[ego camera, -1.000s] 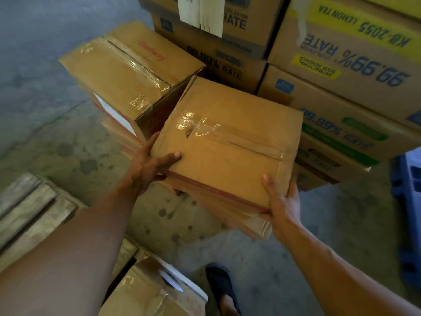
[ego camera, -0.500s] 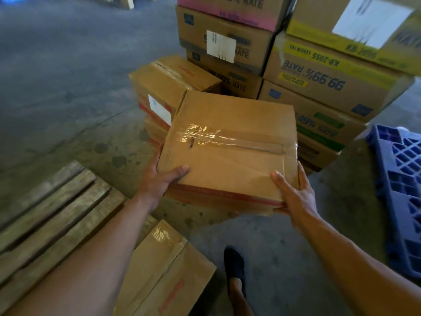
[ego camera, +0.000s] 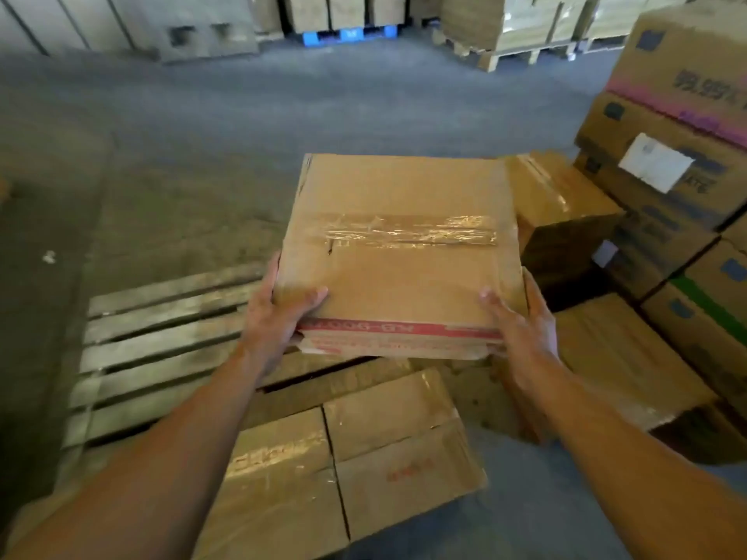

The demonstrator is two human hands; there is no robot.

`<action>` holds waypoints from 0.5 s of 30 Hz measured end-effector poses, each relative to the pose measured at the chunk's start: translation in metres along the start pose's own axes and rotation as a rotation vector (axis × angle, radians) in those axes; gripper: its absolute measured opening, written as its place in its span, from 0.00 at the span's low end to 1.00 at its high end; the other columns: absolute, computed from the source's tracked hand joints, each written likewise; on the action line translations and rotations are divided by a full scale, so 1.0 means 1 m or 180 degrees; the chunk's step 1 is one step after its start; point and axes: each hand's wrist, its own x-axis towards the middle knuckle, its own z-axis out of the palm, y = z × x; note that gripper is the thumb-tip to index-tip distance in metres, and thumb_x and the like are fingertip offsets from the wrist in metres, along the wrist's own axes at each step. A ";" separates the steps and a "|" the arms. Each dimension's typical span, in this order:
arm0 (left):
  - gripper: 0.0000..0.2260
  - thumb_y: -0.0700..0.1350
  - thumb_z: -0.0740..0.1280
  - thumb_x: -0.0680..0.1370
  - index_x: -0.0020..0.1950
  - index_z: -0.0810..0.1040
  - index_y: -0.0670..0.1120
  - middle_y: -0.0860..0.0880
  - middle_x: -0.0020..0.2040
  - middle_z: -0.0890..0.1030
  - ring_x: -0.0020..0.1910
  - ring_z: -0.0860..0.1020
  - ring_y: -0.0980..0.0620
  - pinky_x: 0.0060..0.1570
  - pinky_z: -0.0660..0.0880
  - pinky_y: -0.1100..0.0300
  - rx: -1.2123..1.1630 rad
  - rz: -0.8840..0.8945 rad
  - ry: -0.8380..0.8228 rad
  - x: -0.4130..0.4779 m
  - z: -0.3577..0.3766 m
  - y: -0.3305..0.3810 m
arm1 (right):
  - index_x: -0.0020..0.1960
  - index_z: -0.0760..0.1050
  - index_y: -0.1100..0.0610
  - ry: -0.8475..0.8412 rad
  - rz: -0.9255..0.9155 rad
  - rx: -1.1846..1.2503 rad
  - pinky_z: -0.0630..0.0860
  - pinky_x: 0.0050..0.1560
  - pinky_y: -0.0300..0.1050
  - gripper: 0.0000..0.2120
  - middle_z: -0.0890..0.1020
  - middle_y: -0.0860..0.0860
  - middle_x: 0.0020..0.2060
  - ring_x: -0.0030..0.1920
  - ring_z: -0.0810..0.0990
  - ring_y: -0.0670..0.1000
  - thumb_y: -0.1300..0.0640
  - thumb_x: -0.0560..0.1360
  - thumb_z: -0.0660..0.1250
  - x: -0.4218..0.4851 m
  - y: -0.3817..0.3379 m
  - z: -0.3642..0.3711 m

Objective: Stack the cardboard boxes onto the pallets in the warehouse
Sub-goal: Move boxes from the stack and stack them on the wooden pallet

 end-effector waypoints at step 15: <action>0.31 0.46 0.79 0.71 0.70 0.71 0.61 0.53 0.61 0.81 0.57 0.82 0.53 0.49 0.83 0.50 -0.0168 0.0055 0.1259 -0.049 -0.358 -0.052 | 0.72 0.70 0.42 -0.1017 0.0090 -0.0207 0.76 0.63 0.66 0.46 0.81 0.39 0.57 0.62 0.80 0.50 0.32 0.57 0.78 -0.093 0.057 0.360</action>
